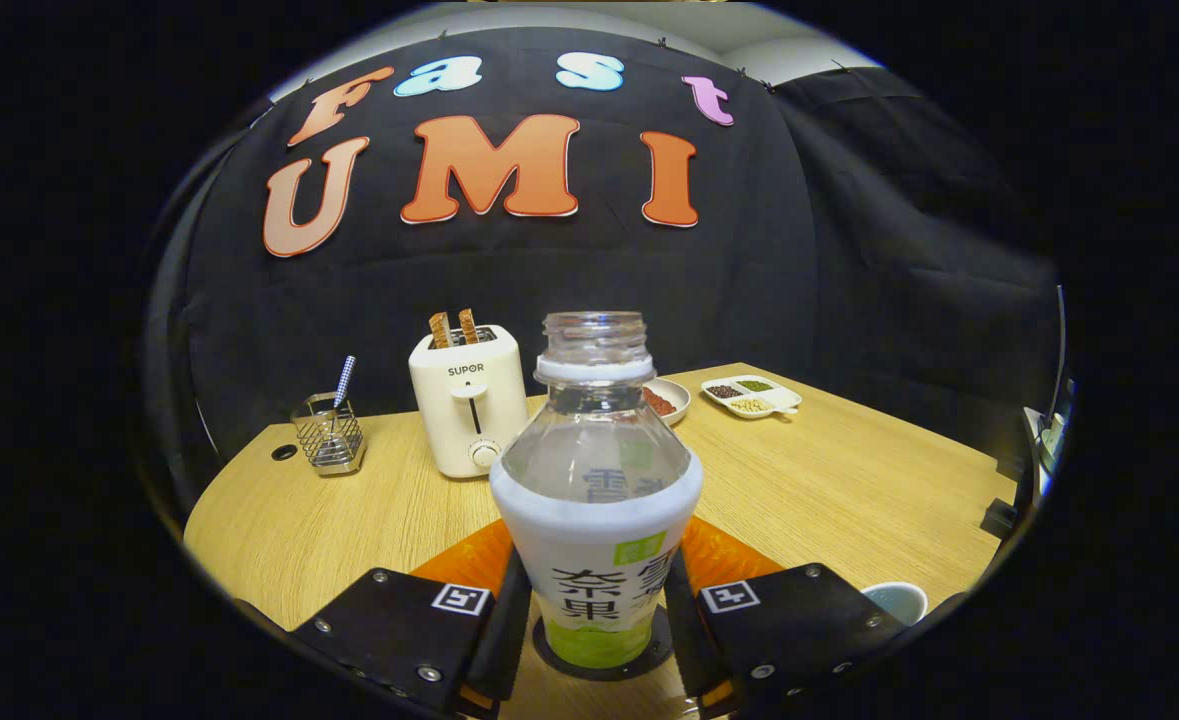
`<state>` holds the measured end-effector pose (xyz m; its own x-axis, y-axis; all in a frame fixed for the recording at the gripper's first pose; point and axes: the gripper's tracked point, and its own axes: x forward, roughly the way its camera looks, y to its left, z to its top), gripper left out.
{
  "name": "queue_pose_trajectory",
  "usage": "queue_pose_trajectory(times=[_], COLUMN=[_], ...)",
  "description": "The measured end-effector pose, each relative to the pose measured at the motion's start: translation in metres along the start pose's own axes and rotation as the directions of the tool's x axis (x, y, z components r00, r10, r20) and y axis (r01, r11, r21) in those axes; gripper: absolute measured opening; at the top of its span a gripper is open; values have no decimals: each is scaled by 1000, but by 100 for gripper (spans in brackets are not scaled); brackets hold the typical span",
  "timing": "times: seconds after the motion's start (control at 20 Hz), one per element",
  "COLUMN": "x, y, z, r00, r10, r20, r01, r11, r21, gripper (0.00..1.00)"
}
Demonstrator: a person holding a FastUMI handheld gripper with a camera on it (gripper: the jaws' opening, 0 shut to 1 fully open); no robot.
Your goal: Take the bottle from table, then pour the juice into the cup, finally place the bottle on the coaster
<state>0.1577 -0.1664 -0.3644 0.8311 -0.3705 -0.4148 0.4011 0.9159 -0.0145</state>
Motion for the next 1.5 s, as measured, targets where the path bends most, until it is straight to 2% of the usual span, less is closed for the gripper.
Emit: queue_pose_trajectory(times=[0.55, 0.65, 0.7, 0.8, 1.15, 1.35, 1.5], x=[-7, -11, -13, -19, -75, -126, -168], y=[4, 4, 2, -3, 2, 28, 43], z=[0, 5, 9, 17, 94, 137, 162], r00=[1000, 1000, 999, 999, 989, 974, 962], r10=[8, 14, 14, 7, 67, 163, 204], r20=[19, 25, 34, 41, 136, 156, 180], r01=[-8, -14, -15, -9, -74, -172, -208], r11=[1000, 1000, 1000, 999, 996, 984, 978], r21=[8, 22, 28, 31, 46, 43, 2], gripper=[68, 78, 89, 97, 97, 97, 97])
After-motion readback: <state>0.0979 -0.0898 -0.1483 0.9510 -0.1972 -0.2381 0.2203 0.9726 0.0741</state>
